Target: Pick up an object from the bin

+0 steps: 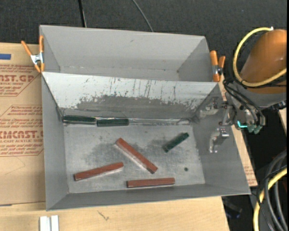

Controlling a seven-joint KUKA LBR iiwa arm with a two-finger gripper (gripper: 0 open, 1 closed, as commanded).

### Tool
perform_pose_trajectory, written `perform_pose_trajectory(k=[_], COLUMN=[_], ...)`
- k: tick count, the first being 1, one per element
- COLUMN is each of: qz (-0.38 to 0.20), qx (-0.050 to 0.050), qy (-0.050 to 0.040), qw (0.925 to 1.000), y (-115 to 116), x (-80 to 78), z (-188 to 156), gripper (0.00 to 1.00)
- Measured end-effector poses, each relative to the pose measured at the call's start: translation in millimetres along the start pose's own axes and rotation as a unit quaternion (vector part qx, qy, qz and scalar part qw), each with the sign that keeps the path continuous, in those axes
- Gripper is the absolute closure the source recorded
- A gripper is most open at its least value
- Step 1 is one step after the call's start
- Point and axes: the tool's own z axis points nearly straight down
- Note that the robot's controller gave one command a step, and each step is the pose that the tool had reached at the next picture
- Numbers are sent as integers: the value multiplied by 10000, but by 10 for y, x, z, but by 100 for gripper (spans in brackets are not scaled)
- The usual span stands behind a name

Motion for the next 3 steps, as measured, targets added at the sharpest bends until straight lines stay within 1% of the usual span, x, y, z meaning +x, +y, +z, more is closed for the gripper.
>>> perform_pose_trajectory(k=[1, 2, 3], qz=[-362, -1340, -1066], qx=[5, 3, 2], qy=[-30, -23, -43], qw=[9993, 9910, 9943], y=[47, 217, 212], x=[-121, -238, -400], z=[402, 1079, 1646], gripper=[0, 0, 100])
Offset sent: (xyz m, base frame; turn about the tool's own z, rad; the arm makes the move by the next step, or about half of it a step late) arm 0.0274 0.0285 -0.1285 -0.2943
